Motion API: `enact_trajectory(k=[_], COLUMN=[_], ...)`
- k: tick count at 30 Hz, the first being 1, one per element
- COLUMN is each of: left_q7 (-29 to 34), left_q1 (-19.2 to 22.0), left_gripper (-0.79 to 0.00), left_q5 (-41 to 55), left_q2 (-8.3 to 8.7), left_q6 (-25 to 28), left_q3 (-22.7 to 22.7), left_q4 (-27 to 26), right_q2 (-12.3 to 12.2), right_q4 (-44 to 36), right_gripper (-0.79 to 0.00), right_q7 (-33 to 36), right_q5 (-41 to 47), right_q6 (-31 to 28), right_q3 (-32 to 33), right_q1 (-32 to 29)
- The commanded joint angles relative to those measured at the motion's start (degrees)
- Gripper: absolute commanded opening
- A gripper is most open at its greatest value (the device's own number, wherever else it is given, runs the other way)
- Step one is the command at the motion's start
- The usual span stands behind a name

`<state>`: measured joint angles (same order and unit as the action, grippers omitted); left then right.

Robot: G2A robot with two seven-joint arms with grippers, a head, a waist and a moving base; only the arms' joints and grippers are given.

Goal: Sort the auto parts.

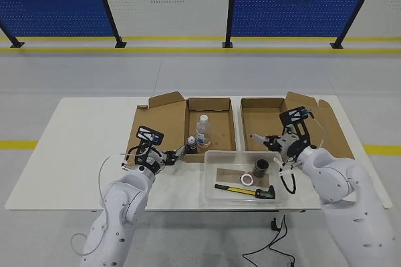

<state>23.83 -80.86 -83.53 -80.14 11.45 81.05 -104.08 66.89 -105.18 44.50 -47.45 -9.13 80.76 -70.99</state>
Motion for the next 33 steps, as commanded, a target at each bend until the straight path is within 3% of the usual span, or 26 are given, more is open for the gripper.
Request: enact_trajectory(k=[1,14,16,28,33], left_q7=[0.0,0.0,0.0,0.0,0.0], left_q1=[0.0,0.0,0.0,0.0,0.0], left_gripper=[0.000,0.000,0.000,0.000,0.000], left_q5=[0.0,0.0,0.0,0.0,0.0], left_q2=[0.00,0.00,0.00,0.00,0.00], left_q6=[0.0,0.0,0.0,0.0,0.0], left_q3=[0.0,0.0,0.0,0.0,0.0], left_q4=[0.0,0.0,0.0,0.0,0.0], right_q2=[0.0,-0.4,-0.7,-0.7,-1.1], right_q4=[-0.6,-9.5,-11.7,-12.0,-13.3], right_gripper=[0.000,0.000,0.000,0.000,0.000], right_q7=[0.7,-2.5,-2.5,-2.6,-0.4], right_q5=[2.2,3.1,1.1,0.4,-4.4], right_q6=[1.2,9.5,8.5,8.2,4.8], right_q3=[-0.2,2.4,3.0,3.2,2.3], right_q1=[-1.5,-18.4,-20.5,-20.8,-18.2])
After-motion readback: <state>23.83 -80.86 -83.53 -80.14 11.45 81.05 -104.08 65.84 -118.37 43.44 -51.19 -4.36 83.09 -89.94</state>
